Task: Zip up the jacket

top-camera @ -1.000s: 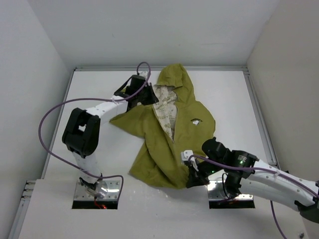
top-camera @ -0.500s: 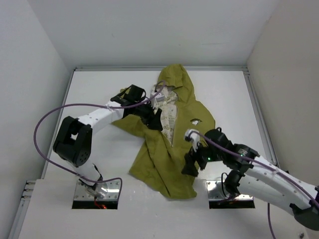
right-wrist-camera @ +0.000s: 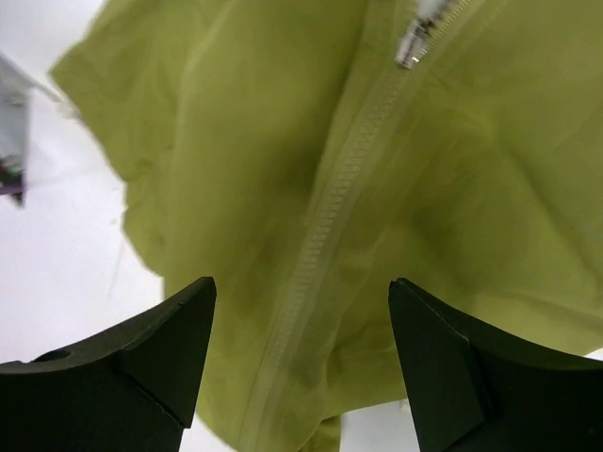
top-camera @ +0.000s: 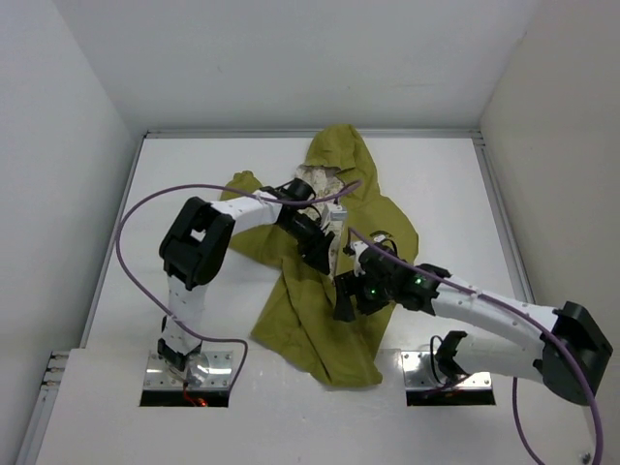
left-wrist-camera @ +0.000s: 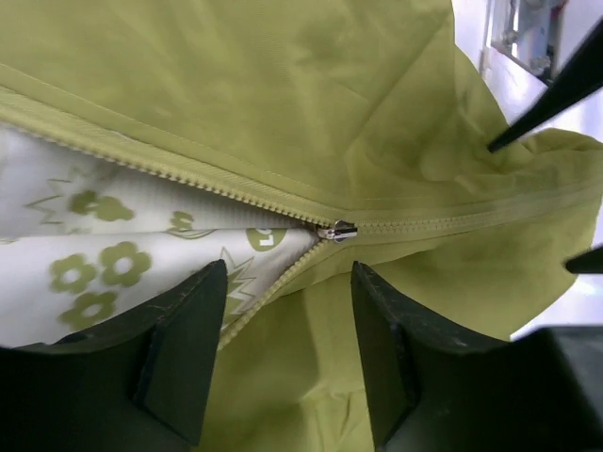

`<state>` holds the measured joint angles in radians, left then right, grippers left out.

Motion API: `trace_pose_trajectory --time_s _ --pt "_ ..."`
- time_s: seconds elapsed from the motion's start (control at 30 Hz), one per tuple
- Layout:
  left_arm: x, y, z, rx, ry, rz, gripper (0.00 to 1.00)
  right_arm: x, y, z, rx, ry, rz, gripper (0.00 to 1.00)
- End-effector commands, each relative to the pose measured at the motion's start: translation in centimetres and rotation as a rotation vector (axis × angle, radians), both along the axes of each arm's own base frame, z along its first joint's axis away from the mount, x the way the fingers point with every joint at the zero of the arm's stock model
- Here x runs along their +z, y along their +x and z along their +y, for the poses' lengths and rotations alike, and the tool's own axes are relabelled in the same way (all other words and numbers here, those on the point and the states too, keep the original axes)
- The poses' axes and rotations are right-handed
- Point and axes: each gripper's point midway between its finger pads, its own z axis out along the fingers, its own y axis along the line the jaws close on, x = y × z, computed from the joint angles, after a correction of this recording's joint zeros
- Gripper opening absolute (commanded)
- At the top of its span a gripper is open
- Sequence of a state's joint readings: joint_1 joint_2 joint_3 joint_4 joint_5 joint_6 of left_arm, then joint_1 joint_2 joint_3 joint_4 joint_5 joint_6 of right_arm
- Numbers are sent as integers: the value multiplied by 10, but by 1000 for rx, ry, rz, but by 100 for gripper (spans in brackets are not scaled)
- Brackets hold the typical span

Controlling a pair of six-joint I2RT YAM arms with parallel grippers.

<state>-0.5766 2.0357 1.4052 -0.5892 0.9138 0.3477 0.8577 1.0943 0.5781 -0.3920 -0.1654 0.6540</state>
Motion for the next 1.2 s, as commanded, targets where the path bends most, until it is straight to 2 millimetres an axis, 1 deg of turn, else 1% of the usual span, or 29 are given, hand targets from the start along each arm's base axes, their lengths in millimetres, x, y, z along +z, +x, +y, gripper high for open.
trace_pose_trajectory --time_s 0.0,0.03,0.1,0.13,0.17,0.2,0.23,0.27,0.3,0.33,0.37,0.4,0.43,0.47,0.5,0.6,0.63,0.67,0.83,0.87,0.9,0.93,0.97,1.0,1.03,1.07,1.1,1.13,1.17 --pt "14 -4 -16 -70 -97 4 61 -13 11 -6 -82 -54 -31 74" --pt "13 -6 -17 -75 -104 20 63 -22 11 -8 -87 -83 -10 72" --pt "16 -7 -20 -85 -129 36 63 -28 10 -8 -67 -91 -8 72" --pt "7 -12 -22 -95 -123 62 64 -30 13 -11 -64 -108 -30 72" --pt "10 -14 -23 -109 -146 65 64 -34 10 -15 -58 -119 -26 72" --pt "9 -13 -25 -113 -154 73 66 -33 11 -17 -58 -113 -34 72" --pt "4 -18 -27 -122 -146 85 66 -28 11 -17 -36 -89 -51 75" --pt "6 -23 -31 -138 -154 92 66 -31 6 -24 -30 -85 -59 75" --pt "-1 -28 -33 -147 -145 107 66 -28 7 -25 -19 -76 -80 75" --pt "0 -28 -34 -155 -157 104 66 -22 8 -26 -19 -48 -100 75" --pt "-10 -35 -36 -167 -143 127 66 -20 6 -29 0 -44 -120 75" --pt "-10 -36 -35 -166 -138 135 66 -21 3 -32 -5 -47 -113 74" --pt "-16 -41 -37 -182 -133 140 66 -17 3 -33 0 -42 -130 73" --pt "-16 -46 -39 -192 -127 149 66 -16 3 -35 3 -43 -135 73" --pt "-21 -47 -38 -195 -123 153 66 -18 0 -38 7 -54 -123 71" --pt "-26 -54 -41 -212 -116 163 66 -23 -4 -43 3 -75 -105 70" --pt "-27 -52 -43 -213 -116 162 66 -25 -5 -43 2 -79 -96 70" --pt "-26 -52 -43 -207 -112 170 66 -22 -4 -41 0 -63 -109 70" --pt "-37 -45 -42 -178 -54 159 69 -18 -7 -40 27 -39 -126 70" --pt "-37 -45 -42 -171 -50 168 69 -15 -7 -39 42 -30 -140 70" --pt "-42 -46 -41 -170 -43 178 69 -16 -7 -39 48 -33 -145 70" --pt "-41 -47 -44 -176 -60 192 65 -16 -7 -40 52 -37 -149 70" --pt "-39 -48 -45 -180 -72 201 56 -16 -8 -40 56 -36 -154 70" --pt "-37 -52 -45 -185 -82 237 51 -16 -7 -42 60 -47 -158 70" --pt "-31 -49 -48 -209 -111 210 40 -17 -7 -43 62 -50 -159 70" --pt "-30 -51 -48 -210 -108 236 40 -16 -6 -44 55 -51 -162 70" --pt "-27 -48 -46 -222 -127 218 31 -16 -7 -43 62 -50 -164 70" --pt "-25 -53 -43 -229 -120 255 29 -15 -6 -43 63 -47 -169 70" --pt "-20 -51 -44 -240 -126 243 28 -15 -6 -42 65 -45 -174 71"
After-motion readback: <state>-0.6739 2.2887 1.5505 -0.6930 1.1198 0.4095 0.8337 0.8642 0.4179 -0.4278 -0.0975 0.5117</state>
